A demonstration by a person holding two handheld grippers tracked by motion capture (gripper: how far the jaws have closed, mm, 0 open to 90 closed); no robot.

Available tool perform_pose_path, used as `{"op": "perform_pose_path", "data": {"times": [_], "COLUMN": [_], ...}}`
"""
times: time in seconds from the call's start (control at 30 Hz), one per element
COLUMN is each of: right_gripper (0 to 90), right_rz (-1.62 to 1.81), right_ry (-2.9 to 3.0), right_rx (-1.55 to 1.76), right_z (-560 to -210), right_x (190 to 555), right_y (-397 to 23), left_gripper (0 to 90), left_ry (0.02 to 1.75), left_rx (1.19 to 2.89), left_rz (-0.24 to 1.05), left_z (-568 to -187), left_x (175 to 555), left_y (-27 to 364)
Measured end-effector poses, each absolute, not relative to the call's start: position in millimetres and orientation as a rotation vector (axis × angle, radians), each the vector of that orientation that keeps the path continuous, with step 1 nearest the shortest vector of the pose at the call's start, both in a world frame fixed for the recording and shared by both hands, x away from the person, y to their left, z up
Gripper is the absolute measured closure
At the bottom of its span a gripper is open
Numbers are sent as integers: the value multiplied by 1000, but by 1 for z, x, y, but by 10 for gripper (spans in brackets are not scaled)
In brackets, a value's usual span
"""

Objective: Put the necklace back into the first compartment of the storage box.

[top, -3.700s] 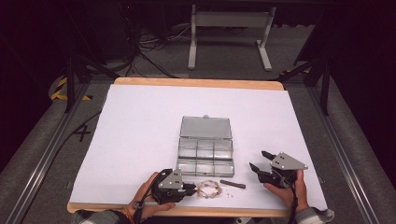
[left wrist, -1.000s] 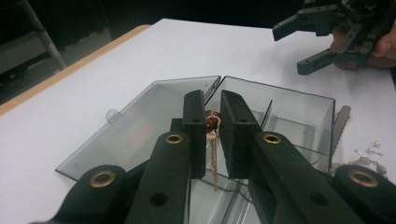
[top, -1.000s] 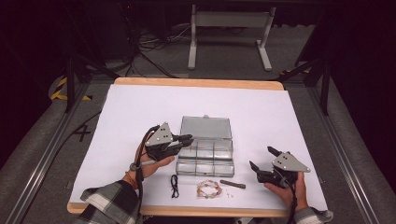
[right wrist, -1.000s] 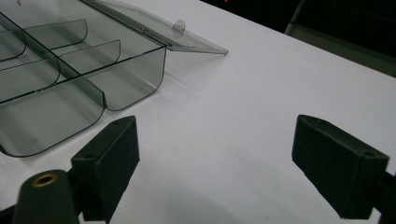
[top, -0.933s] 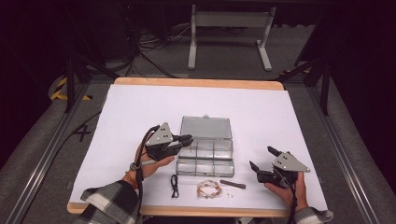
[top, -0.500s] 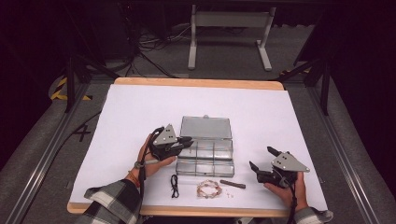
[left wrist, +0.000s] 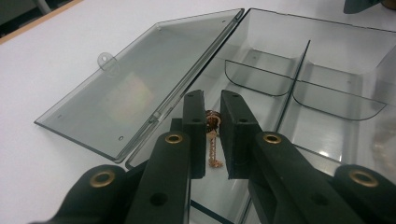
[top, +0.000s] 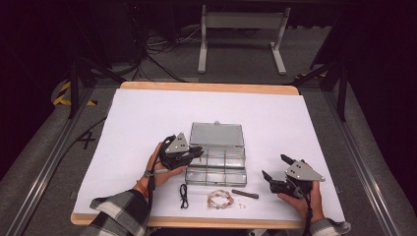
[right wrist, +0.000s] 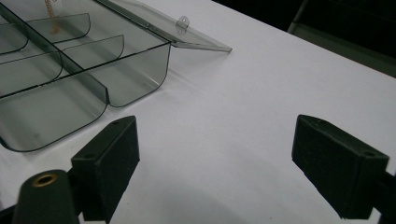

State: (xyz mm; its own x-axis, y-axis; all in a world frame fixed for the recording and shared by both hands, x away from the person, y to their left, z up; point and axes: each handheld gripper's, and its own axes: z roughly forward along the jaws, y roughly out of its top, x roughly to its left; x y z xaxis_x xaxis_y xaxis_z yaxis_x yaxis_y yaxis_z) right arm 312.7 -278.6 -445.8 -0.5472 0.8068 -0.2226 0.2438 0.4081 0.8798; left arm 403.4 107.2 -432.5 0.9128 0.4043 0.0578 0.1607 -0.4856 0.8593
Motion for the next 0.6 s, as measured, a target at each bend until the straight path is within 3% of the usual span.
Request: {"op": "perform_pose_path", "data": {"times": [0.6], "right_gripper": [152], "right_rz": [1110], "right_ry": [2016], "right_rx": [887], "right_z": [-446], "right_x": [313], "right_y": [-279], "left_gripper": [813], "left_ry": [421], "left_rx": [2089], "left_rz": [298], "left_z": [-436], "left_x": [405], "left_y": [106]}}
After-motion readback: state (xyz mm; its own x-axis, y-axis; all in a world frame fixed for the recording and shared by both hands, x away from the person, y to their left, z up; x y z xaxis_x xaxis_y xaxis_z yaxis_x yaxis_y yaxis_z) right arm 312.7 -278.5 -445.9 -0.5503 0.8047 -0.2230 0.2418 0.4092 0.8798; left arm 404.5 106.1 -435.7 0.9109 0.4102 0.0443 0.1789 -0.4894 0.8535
